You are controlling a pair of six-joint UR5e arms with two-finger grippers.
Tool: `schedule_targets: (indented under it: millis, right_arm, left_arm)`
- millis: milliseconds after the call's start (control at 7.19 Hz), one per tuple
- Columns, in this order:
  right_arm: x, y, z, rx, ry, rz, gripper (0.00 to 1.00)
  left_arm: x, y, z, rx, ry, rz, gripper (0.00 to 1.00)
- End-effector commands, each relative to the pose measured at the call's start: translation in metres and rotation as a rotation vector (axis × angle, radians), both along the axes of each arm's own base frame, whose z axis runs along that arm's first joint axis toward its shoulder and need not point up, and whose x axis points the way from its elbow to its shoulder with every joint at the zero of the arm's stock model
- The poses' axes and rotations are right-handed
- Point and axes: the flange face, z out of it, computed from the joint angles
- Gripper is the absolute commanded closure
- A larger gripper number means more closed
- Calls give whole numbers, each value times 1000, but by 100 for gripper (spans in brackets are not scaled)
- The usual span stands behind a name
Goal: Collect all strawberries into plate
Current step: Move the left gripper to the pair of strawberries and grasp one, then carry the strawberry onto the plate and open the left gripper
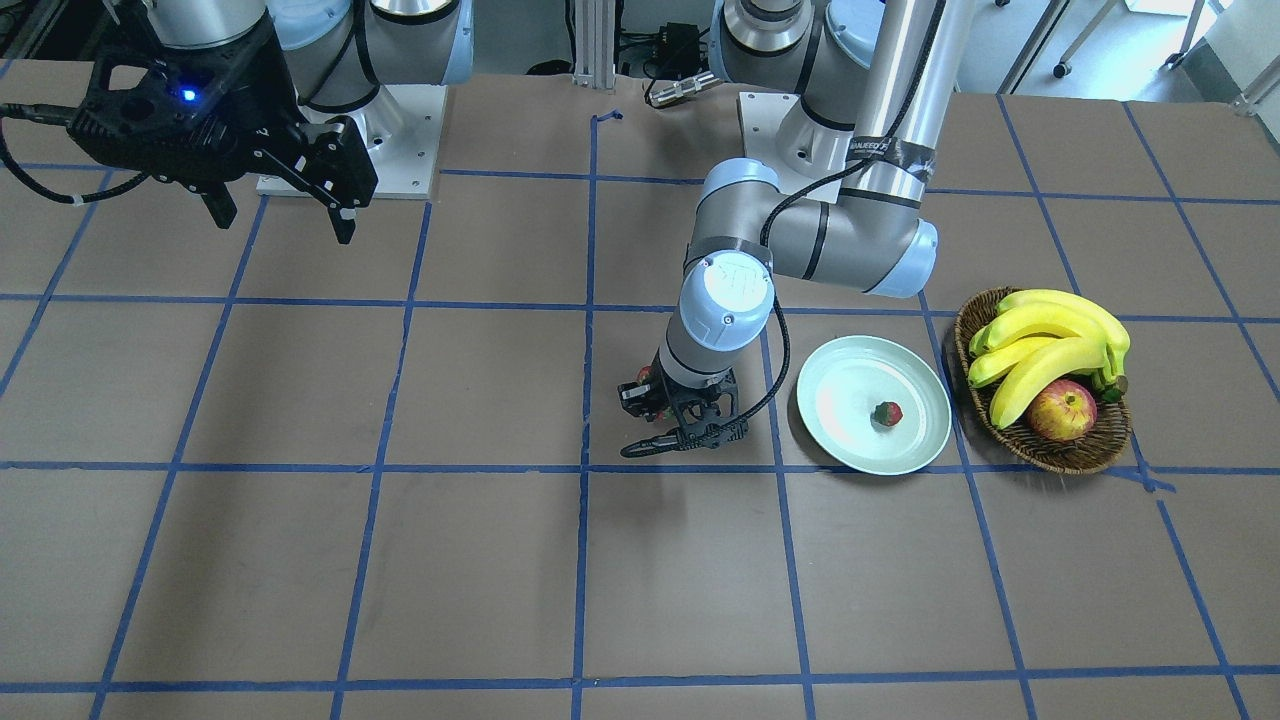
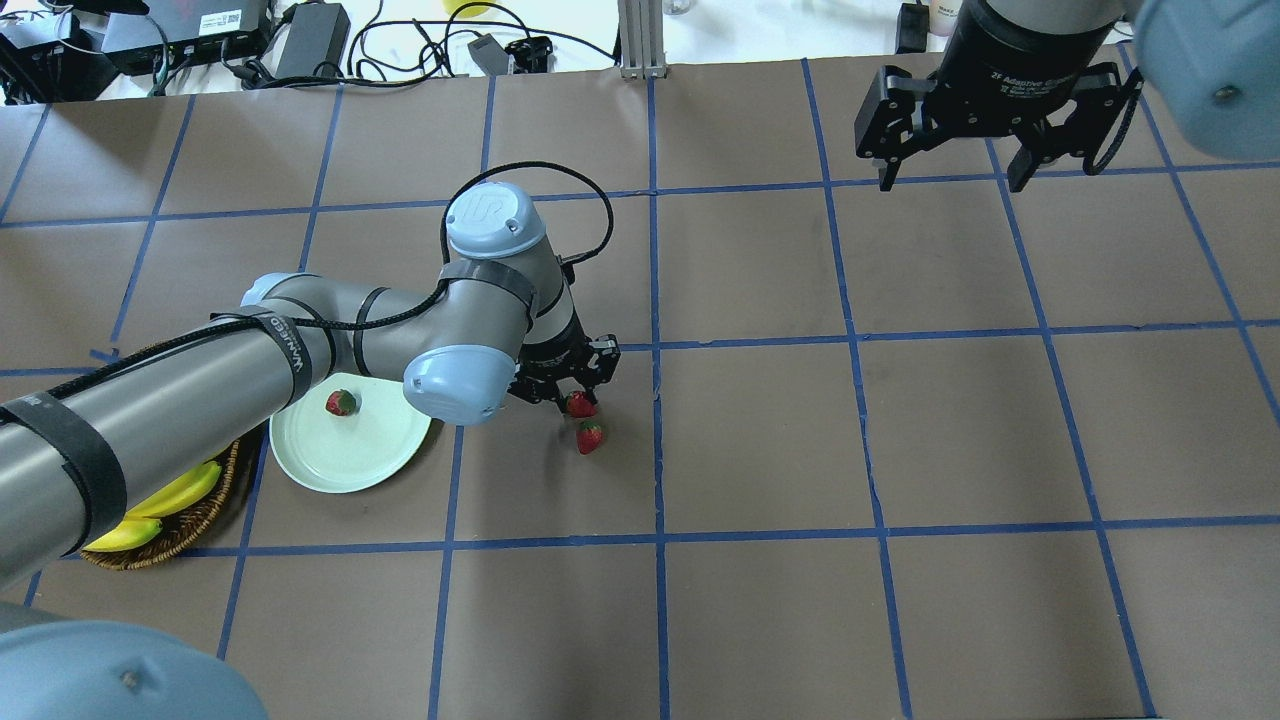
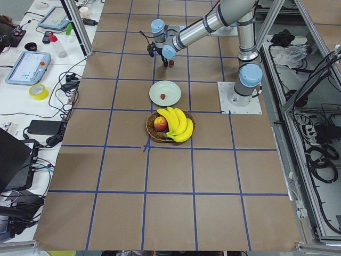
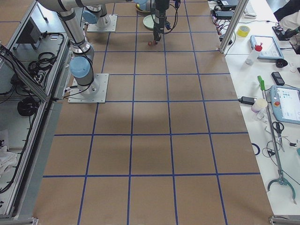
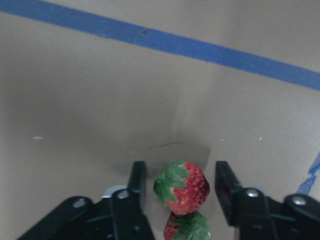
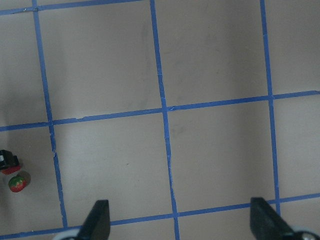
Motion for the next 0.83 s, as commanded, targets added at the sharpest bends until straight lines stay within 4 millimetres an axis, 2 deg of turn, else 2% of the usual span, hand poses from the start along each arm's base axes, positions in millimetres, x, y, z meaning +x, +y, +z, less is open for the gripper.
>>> schedule_targets:
  millis: [0,139,278,417,556,695]
  right_arm:
    - [0,0,0,1,0,0,0]
    - [0,0,0,1,0,0,0]
    - [0,0,0,1,-2,0,0]
    - [-1,0,0,1,0,0,0]
    - [0,1,0,-1,0,0,0]
    - [0,1,0,1,0,0,0]
  left_arm:
    - [-2,-18,23,-51,2,-6,100]
    - [6,-28,38,-72,6,12,100]
    - [39,-49,56,-73,4,23,100]
    - [72,-67,73,-67,8,-68,100]
    - [106,-74,84,-52,-70,-133,100]
    - [131,-70,82,-20,-90,-177,100]
